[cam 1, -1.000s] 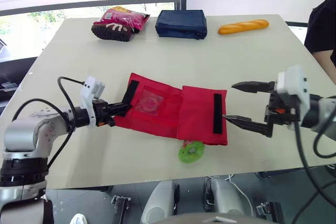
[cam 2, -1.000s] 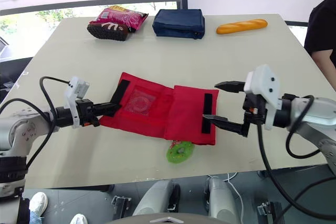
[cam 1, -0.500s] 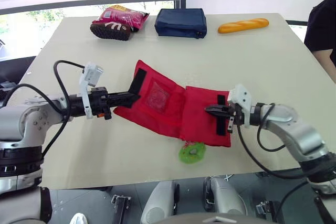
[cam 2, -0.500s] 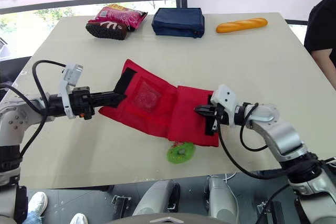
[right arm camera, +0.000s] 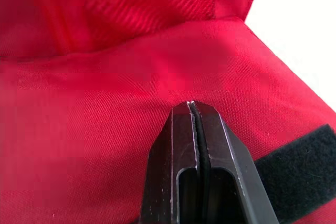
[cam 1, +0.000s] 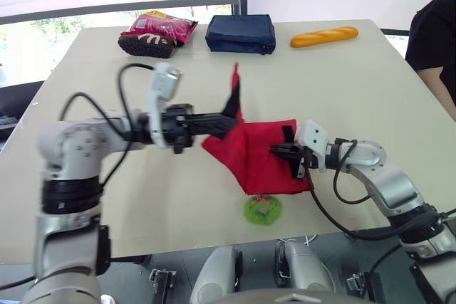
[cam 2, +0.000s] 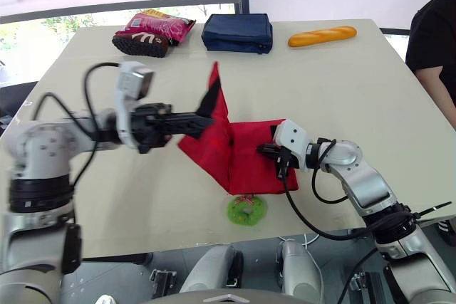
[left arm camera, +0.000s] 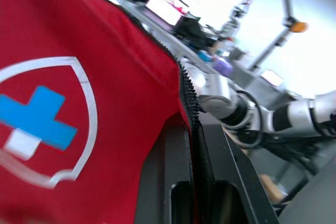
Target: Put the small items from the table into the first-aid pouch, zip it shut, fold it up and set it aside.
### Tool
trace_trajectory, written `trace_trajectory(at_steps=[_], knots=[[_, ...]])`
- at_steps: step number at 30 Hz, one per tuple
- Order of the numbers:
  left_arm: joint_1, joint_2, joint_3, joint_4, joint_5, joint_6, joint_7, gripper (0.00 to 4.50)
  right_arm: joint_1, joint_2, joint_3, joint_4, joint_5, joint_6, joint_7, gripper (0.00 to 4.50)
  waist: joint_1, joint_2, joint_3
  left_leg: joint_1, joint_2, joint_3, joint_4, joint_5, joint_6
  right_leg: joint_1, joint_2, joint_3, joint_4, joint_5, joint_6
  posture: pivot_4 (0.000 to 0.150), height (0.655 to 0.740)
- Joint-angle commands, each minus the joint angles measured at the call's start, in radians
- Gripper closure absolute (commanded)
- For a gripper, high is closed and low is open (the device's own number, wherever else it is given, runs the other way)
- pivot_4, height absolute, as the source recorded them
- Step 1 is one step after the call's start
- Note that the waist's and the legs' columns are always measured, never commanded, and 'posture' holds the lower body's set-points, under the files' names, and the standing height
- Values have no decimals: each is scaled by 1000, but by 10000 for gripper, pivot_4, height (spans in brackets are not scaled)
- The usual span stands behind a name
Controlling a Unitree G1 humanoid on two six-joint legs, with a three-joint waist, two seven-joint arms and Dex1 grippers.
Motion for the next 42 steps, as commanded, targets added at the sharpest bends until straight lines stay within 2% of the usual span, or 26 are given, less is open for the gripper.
trace_trajectory(at_steps=[1, 8, 15, 19, 24, 32, 35, 38, 39, 40, 41, 42], knots=[[-18, -38, -47, 8, 38, -56, -22, 45000, 24, -1, 23, 70, -59, 51, -22, 44452, -2, 0, 0, 0, 0, 0, 0, 0, 0, 0, 0, 0, 0, 0, 0, 1500, 7397], [-42, -118, -135, 129, 180, -155, -14, 45000, 41, 1, -15, 13, -49, 61, -44, 44452, 3, 0, -1, 0, 0, 0, 0, 0, 0, 1, 0, 0, 0, 0, 0, 1500, 7397], [-50, -176, -159, 179, 220, -191, -38, 45000, 100, 7, -124, -184, 63, 147, -70, 44452, 11, 0, -1, -1, -1, -1, 0, 0, 0, 0, -1, -1, -1, 0, 0, 1500, 7397], [-43, -230, -147, 180, 210, -177, -12, 45000, 163, -21, -253, -326, 192, 251, -76, 44452, 25, 1, 0, -3, -1, -1, 0, 0, 0, -1, -1, -1, -1, 0, 0, 1500, 7397], [-28, -278, -164, 184, 229, -173, 8, 45000, 270, -81, -509, -476, 419, 392, -97, 44452, 23, 1, 0, -4, -1, -3, 1, -2, 4, -1, -2, -2, -3, 0, 1, 1500, 7397], [-21, -334, -253, 218, 320, -129, 98, 45000, 403, -160, -830, -598, 590, 447, -175, 44452, 26, 2, 0, -4, -1, -2, 0, -3, 5, -1, -1, -2, -3, 0, 1, 1500, 7397], [-9, -345, -249, 226, 328, -137, 101, 35638, 437, -183, -899, -639, 667, 462, -199, 45000, 26, 3, 0, -3, -1, -2, 0, -3, 5, 1, -1, -2, -3, 0, 1, 1500, 7397], [4, -352, -251, 237, 340, -155, 94, 22764, 466, -207, -941, -663, 729, 471, -227, 45000, 27, 3, -1, -2, -1, -2, 1, -3, 6, 2, -1, -2, -3, 0, 2, 1500, 7397], [8, -355, -253, 242, 345, -166, 91, 17005, 476, -215, -951, -667, 743, 472, -233, 45000, 27, 3, -1, -1, -1, -2, 1, -3, 6, 3, -1, -3, -3, -1, 3, 1500, 7397], [13, -357, -254, 245, 350, -177, 87, 14209, 485, -222, -959, -670, 755, 473, -239, 45000, 28, 3, -1, -1, -1, -2, 1, -3, 6, 3, -1, -2, -3, -2, 4, 1500, 7397], [17, -360, -252, 248, 349, -182, 83, 8682, 490, -230, -966, -672, 765, 473, -245, 45000, 28, 3, -1, -1, -1, -2, 1, -3, 6, 3, -1, -3, -3, -2, 5, 1500, 7397], [21, -361, -252, 249, 348, -186, 79, 6476, 494, -238, -971, -672, 776, 473, -252, 45000, 30, 3, -2, -1, -1, -2, 1, -3, 6, 3, -1, -3, -3, -2, 5, 1500, 7397]])
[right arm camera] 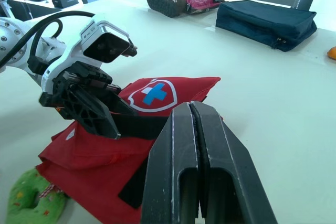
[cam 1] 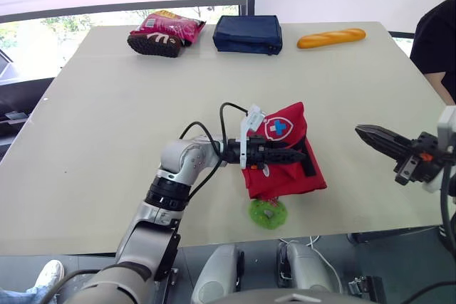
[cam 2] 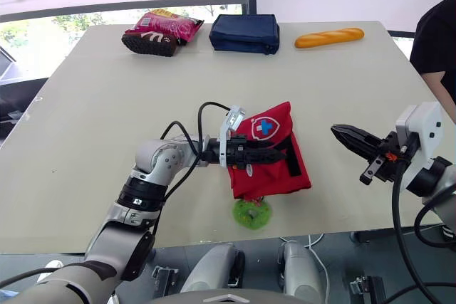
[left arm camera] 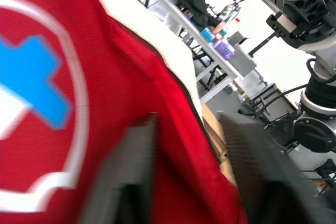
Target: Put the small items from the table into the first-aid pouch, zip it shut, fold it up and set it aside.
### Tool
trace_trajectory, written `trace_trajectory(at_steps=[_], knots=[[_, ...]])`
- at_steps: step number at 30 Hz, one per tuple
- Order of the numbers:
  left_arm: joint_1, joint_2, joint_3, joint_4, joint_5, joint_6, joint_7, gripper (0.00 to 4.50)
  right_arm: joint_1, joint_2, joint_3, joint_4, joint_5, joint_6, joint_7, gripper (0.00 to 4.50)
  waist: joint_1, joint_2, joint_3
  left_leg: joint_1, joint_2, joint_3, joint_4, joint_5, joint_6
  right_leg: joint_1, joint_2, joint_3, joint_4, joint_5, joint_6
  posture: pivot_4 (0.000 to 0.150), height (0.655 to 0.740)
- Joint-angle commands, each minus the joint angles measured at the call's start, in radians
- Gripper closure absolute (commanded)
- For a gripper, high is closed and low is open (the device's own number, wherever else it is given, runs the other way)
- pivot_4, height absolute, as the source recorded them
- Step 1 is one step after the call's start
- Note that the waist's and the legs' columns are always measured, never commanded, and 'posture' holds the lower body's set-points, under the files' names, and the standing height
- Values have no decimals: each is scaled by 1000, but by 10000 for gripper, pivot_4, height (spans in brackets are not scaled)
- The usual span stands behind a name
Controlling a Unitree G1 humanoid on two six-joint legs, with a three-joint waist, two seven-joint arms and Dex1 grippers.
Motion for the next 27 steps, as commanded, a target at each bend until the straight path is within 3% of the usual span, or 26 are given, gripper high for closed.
trace_trajectory(at_steps=[1, 7, 12, 19, 27], knots=[[33, 0, -21, 44, 39, -13, 6, 2601, 8, -33, -53, -28, 54, -7, -27, 45000, 2, 0, 0, 0, 0, 0, 0, 0, 0, 0, 0, 0, 0, 0, 0, 1500, 7397], [45, 1, -22, 41, 22, -15, -29, 1242, -40, -68, -16, -25, 110, -19, -69, 45000, 4, 0, -1, 0, 0, 0, 0, 0, 0, 0, 0, 0, 0, 0, 0, 1500, 7397], [56, 5, -23, 29, 12, -13, -60, 1242, -163, -72, 149, 18, 64, -23, -101, 45000, -2, 1, -1, 0, 0, 0, 0, 0, 0, 0, 0, 0, -1, 0, 0, 1500, 7397], [78, 2, -31, 11, 21, -42, -90, 1242, -363, -58, 480, 187, -157, -67, -30, 45000, 1, 1, -1, -1, 0, -1, 0, 0, 0, 0, 0, -2, -2, -1, -2, 1500, 7397], [116, 32, -11, -28, -4, -91, -170, 1242, -291, -41, 643, 337, -349, -205, 115, 45000, -1, 1, -1, -3, 0, -2, 0, 0, 0, 0, 0, -3, -5, 2, -4, 1500, 7397]])
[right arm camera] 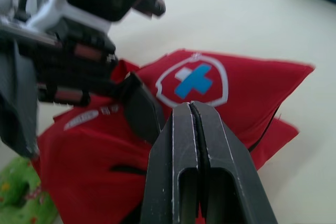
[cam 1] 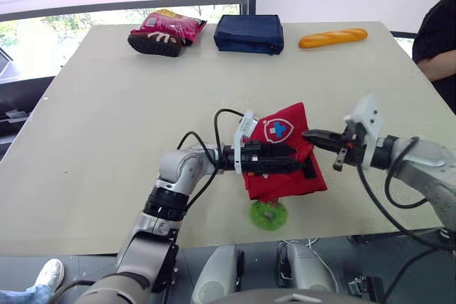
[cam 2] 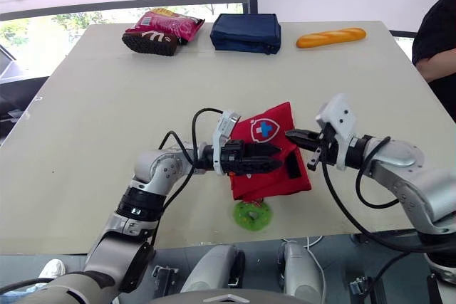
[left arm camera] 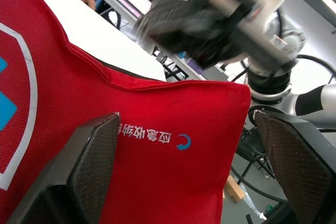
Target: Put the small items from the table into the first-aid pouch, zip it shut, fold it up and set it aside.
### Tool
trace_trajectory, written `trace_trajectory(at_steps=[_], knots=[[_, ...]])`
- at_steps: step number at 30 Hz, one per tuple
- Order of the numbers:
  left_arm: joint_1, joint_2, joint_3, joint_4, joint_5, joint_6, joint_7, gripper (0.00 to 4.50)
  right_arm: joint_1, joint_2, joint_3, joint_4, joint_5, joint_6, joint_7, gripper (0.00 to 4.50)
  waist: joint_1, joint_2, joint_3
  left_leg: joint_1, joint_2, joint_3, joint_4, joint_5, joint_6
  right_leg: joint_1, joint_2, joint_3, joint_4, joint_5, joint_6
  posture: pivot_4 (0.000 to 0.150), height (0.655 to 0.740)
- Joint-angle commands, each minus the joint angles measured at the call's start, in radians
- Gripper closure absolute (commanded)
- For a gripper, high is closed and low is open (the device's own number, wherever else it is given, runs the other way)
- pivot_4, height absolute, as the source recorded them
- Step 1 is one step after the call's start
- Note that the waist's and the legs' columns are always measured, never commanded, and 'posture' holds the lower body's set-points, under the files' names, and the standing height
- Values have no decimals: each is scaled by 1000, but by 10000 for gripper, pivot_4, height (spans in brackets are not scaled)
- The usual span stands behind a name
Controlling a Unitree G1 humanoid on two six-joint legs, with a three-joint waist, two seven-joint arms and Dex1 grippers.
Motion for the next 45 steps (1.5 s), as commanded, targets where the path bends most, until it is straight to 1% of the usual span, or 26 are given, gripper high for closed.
trace_trajectory(at_steps=[1, 5, 7, 11, 15, 18, 20, 22, 24, 28, 30, 32, 34, 36, 38, 42, 45], knots=[[33, 32, -17, -16, 3, -15, -49, 1242, 45, -5, 19, 37, -63, -66, 56, 45000, -2, 0, 0, 0, 0, 0, 0, 0, 0, 0, 0, 0, 0, 0, 0, 1500, 7397], [43, 76, 5, -46, -4, -53, -108, 1242, 103, -23, 53, 78, -148, -120, 104, 45000, -7, 1, 0, 0, 1, 0, 0, 0, 0, 0, 0, 0, 0, 0, 0, 1500, 7397], [49, 113, 30, -79, -10, -81, -141, 1242, 120, -9, 65, 87, -172, -136, 109, 45000, -8, 0, 0, 0, 1, 0, 0, 0, 0, 0, 1, 0, 0, 0, 0, 1500, 7397], [72, 248, 90, -197, -26, -128, -212, 1242, 142, 23, 98, 114, -229, -174, 110, 45000, -10, 1, 1, 0, 2, 0, -2, 0, -1, -2, 2, 0, 0, 0, 0, 1500, 7397], [84, 424, 171, -274, 14, -194, -255, 1242, 142, 57, 138, 139, -286, -204, 109, 45000, -10, 0, 2, 0, 3, 1, -2, 0, -1, -2, 2, 0, 0, -2, -3, 1500, 7397], [82, 481, 200, -287, 14, -220, -252, 1242, 143, 70, 143, 142, -309, -212, 116, 45000, -8, 0, 1, 0, 4, 1, -2, 0, -1, -2, 3, 0, 0, -3, -3, 1500, 7397], [82, 538, 247, -307, 0, -215, -257, 1242, 147, 44, 134, 135, -326, -222, 135, 45000, -8, 0, 1, 0, 4, 1, -2, 0, -1, -2, 2, 0, -1, -3, -3, 1500, 7397], [92, 573, 274, -329, -8, -213, -259, 1242, 149, 11, 106, 119, -326, -224, 157, 45000, -8, -1, 2, 0, 4, 1, -2, 0, -1, -2, 2, 0, -1, -3, -2, 1500, 7397], [104, 594, 289, -346, -18, -213, -255, 1242, 138, -16, 60, 103, -299, -211, 180, 45000, -8, 1, 3, 0, 3, 2, -2, 0, -1, -2, 2, 0, -1, -3, -2, 1500, 7397], [116, 624, 332, -389, -48, -192, -230, 1242, 49, -58, -71, 72, -155, -128, 241, 45000, -7, 2, 5, -1, 3, 2, -2, 0, -1, -2, 2, 0, -2, -2, 0, 1500, 7397], [121, 636, 344, -414, -63, -183, -219, 1242, -47, -34, -100, 98, -110, -100, 232, 45000, -10, 2, 6, -1, 3, 2, -2, 0, -1, -2, 2, 0, -3, -2, 0, 1500, 7397], [121, 645, 353, -433, -80, -174, -208, 1242, -129, 4, -89, 138, -104, -87, 213, 45000, -12, 2, 6, -1, 4, 2, -2, 0, -1, -2, 3, 0, -4, -1, 0, 1500, 7397], [112, 646, 356, -444, -96, -162, -193, 1242, -184, 50, -58, 191, -128, -96, 198, 45000, -9, 2, 6, -1, 5, 2, -2, 0, -1, -2, 4, -1, -4, 0, 2, 1500, 7397], [100, 645, 355, -453, -107, -156, -179, 1242, -228, 96, 11, 273, -205, -146, 187, 45000, -6, 2, 6, -1, 5, 1, -3, 1, -3, -2, 5, -2, -4, 2, -2, 1500, 7397], [90, 646, 354, -456, -114, -152, -169, 1242, -252, 147, 59, 363, -264, -194, 174, 45000, -7, 2, 6, -2, 5, 1, -3, 2, -4, -2, 5, -1, -5, 2, -2, 1500, 7397], [82, 652, 353, -457, -122, -147, -158, 1242, -254, 197, 147, 531, -409, -344, 163, 45000, -7, 2, 6, -3, 2, 3, -3, 2, -4, -3, 3, 0, -5, 3, -2, 1500, 7397], [78, 656, 352, -461, -127, -145, -148, 1242, -236, 244, 164, 582, -431, -381, 162, 45000, -10, 2, 6, -3, 2, 3, -3, 2, -4, -3, 2, 1, -5, 3, -1, 1500, 7397]])
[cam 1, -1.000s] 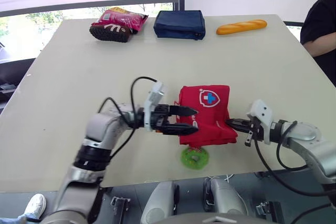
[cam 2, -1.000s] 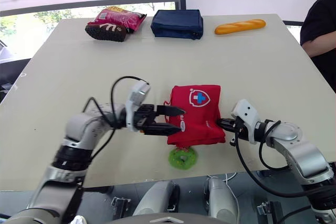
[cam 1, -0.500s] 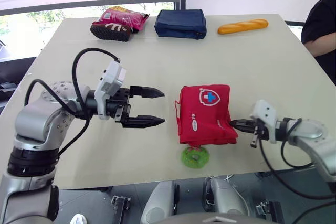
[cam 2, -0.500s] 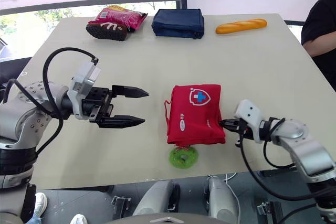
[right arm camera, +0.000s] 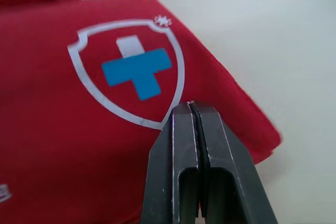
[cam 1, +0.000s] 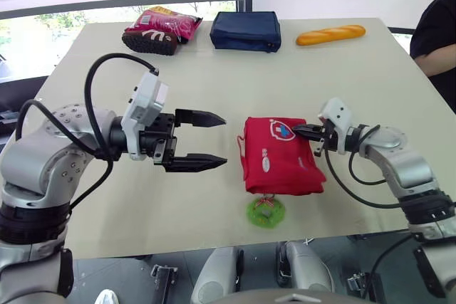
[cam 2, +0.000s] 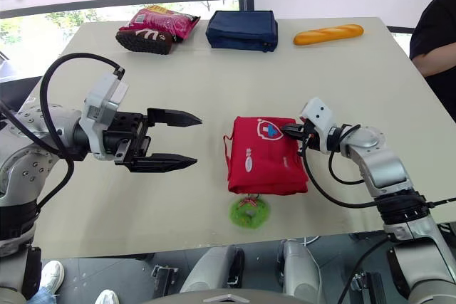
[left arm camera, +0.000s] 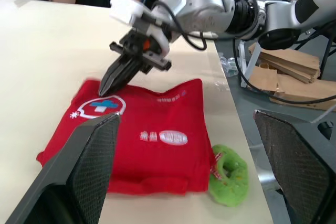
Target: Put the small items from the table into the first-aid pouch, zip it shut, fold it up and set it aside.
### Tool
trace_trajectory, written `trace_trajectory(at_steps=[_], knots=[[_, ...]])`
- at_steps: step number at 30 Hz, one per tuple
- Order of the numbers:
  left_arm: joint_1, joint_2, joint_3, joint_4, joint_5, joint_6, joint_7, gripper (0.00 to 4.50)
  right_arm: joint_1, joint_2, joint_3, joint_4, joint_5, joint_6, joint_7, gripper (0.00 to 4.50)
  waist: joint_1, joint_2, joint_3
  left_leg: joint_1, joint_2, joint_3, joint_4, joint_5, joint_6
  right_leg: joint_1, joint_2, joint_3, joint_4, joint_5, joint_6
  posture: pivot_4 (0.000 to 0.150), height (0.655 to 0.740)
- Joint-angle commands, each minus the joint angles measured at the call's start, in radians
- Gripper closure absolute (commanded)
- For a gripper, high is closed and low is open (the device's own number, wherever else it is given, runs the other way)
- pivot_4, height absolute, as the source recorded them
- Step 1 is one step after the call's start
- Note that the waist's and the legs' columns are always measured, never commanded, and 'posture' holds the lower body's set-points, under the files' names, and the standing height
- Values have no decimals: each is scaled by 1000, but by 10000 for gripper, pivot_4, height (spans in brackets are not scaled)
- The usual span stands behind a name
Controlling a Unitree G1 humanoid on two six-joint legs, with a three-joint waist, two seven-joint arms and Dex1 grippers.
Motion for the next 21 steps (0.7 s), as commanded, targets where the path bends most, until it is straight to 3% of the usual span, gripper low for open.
trace_trajectory(at_steps=[1, 3, 8, 9, 13, 21], knots=[[-20, 19, 26, -32, -25, 2, 14, 1242, 20, 27, 25, 23, -28, -40, 14, 45000, -3, 0, 0, 0, 0, 0, 0, 0, 0, 0, 0, 0, 0, 0, 0, 1500, 7397], [-20, 30, 28, -35, -19, -4, 16, 1242, 31, 29, -6, -5, -6, -17, 19, 45000, -5, 0, 0, 1, 1, 0, 0, 0, 0, 0, 1, 0, 1, 0, 0, 1500, 7397], [5, 85, 69, -33, -23, -13, -14, 0, 56, 23, -200, -139, 216, 201, 0, 24484, -7, 0, 0, 1, 3, 0, 0, 1, -1, 0, 2, 0, 1, 0, 0, 1500, 7397], [13, 96, 77, -31, -23, -17, -23, 0, 65, 20, -232, -160, 260, 251, -4, 17804, -8, 1, 0, 1, 3, 0, 0, 1, -1, 0, 2, 0, 1, 0, 0, 1500, 7397], [22, 117, 91, -29, -31, -24, -36, 0, 105, 3, -280, -215, 375, 447, -18, 1960, -5, 1, 1, 1, 3, 0, 0, 0, -1, 0, 2, 0, 1, 0, 0, 1500, 7397], [16, 113, 85, -41, -34, -24, -30, 0, 116, 7, -167, -179, 387, 631, -16, 780, -3, 1, 1, 1, 3, 1, 0, -1, 2, 0, 3, 0, 1, 0, 0, 1500, 7397]])
